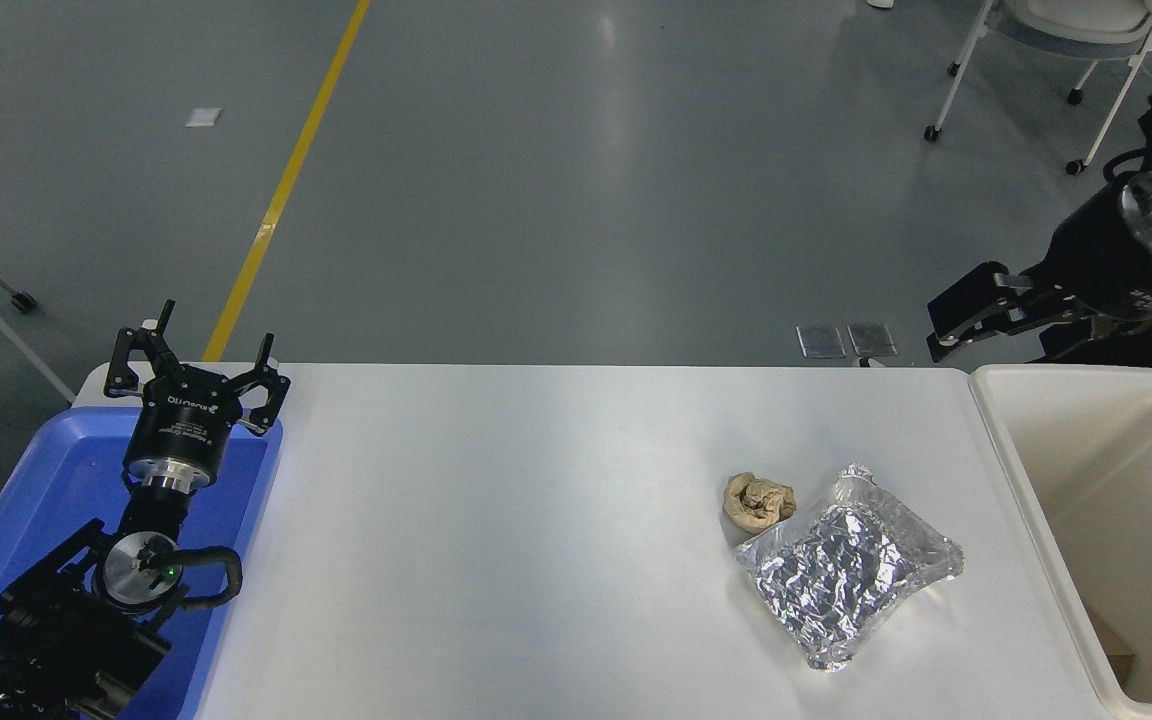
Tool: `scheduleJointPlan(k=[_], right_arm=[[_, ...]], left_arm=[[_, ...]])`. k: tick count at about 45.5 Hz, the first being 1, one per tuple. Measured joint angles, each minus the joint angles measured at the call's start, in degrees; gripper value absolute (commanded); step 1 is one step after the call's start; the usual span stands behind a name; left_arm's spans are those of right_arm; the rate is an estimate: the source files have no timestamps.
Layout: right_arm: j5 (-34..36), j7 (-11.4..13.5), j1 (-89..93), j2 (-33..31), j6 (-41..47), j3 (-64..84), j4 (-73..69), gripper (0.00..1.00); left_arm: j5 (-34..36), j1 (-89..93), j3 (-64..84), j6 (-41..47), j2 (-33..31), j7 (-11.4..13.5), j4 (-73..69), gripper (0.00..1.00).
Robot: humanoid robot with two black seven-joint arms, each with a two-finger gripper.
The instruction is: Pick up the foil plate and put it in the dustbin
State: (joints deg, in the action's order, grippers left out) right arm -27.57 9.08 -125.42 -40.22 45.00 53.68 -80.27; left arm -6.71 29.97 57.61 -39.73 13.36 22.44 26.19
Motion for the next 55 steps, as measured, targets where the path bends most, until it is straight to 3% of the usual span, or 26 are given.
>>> scheduleJointPlan(k=[26,46,55], right_arm=[[0.54,0.3,4.44,1.4,0.0,-0.61,1.48,1.0],[4.42,0.38,17.12,7.68,0.01,-5.75,9.24,1.0],[0.74,0.28,26.7,9.3,-0.1,-9.93,14.46,1.0]], left_arm=[[-0.06,0.08,0.06,-0.02,-0.02,0.13,0.0,1.0],[-0.06,0.1,0.04,-0.02,0.01,0.15,0.01,1.0],[-0.06,0.08,0.04,-0.02,0.0,0.15,0.0,1.0]])
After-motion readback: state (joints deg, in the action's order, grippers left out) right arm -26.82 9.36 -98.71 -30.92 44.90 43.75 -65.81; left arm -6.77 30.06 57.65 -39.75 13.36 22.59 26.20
